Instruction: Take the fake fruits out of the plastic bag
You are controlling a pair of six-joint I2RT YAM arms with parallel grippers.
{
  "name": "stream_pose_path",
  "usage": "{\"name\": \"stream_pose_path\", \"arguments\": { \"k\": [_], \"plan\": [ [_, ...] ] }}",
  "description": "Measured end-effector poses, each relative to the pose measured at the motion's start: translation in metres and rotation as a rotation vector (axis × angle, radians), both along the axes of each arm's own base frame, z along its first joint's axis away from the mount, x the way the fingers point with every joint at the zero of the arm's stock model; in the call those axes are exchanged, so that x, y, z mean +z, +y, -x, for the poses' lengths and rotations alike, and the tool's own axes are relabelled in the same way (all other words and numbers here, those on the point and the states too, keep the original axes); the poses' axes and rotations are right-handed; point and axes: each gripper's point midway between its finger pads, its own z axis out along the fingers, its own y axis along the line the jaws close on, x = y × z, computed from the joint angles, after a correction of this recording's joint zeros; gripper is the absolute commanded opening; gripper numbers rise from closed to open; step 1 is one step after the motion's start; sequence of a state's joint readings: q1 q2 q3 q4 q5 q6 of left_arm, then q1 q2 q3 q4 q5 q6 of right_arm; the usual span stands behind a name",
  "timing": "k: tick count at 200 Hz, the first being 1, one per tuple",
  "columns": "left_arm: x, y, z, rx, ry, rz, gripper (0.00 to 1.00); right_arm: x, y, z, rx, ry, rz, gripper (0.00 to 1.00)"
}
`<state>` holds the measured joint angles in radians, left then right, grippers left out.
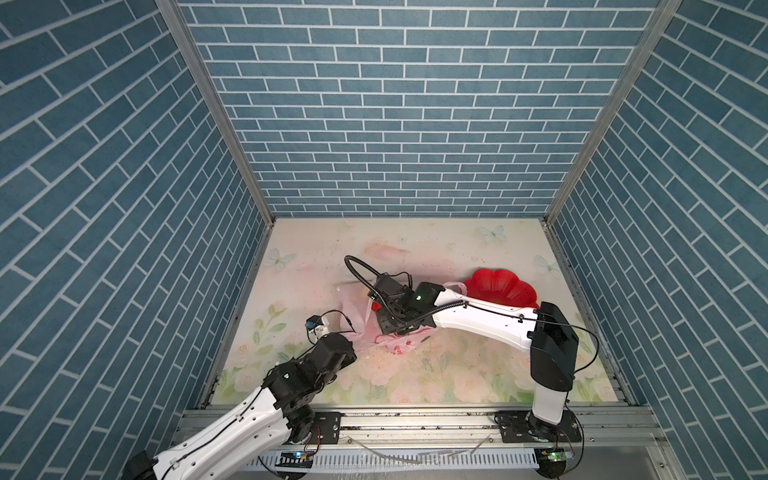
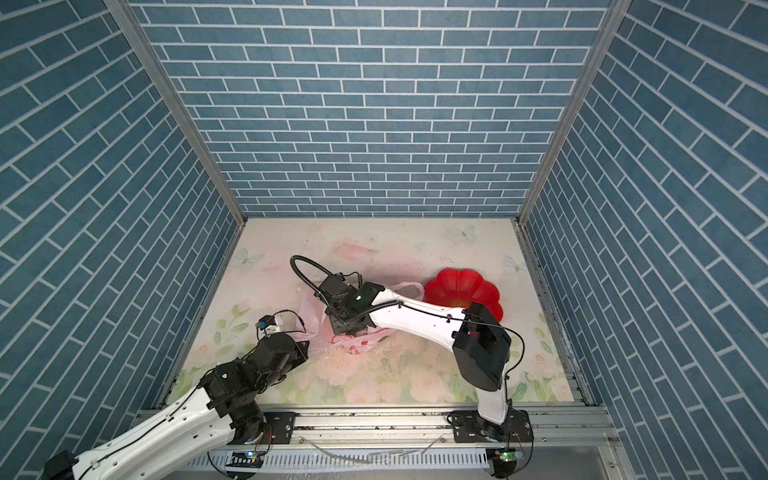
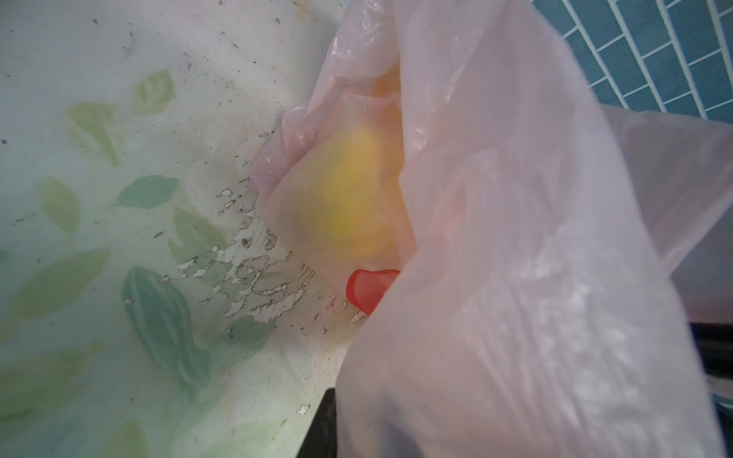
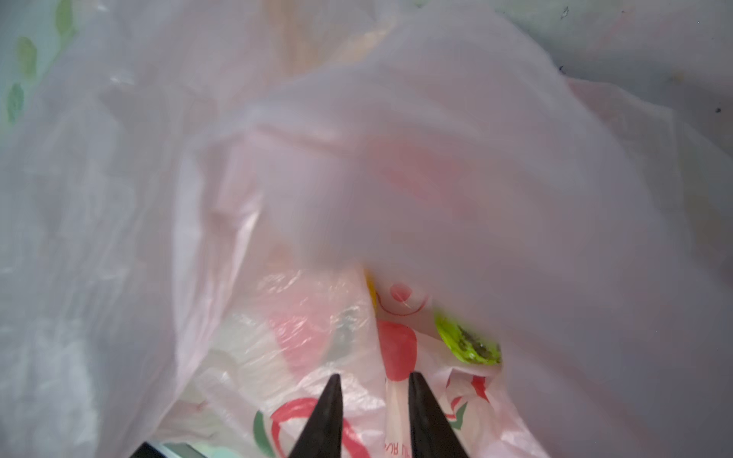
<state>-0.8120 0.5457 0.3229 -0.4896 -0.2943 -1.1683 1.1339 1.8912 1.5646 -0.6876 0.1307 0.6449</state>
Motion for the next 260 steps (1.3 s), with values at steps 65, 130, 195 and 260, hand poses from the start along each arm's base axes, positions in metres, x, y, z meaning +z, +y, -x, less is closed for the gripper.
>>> {"name": "stream_pose_path", "arguments": {
  "k": [65,130,195,260],
  "plan": [
    [-0.031,0.007,0.012,0.005,0.058,-0.010,0.21,-0.006,-0.011,-0.015,-0.019,-0.026,0.043,0.47],
    [-0.051,0.000,0.021,-0.047,0.107,-0.056,0.21,-0.006,-0.017,-0.023,-0.020,-0.035,0.056,0.64],
    [-0.056,-0.004,0.023,-0.056,0.113,-0.060,0.21,-0.016,-0.021,-0.030,-0.027,-0.026,0.080,0.71],
    [-0.062,0.000,0.025,-0.049,0.124,-0.072,0.21,-0.032,-0.025,-0.036,-0.002,-0.007,0.113,0.86]
  ]
}}
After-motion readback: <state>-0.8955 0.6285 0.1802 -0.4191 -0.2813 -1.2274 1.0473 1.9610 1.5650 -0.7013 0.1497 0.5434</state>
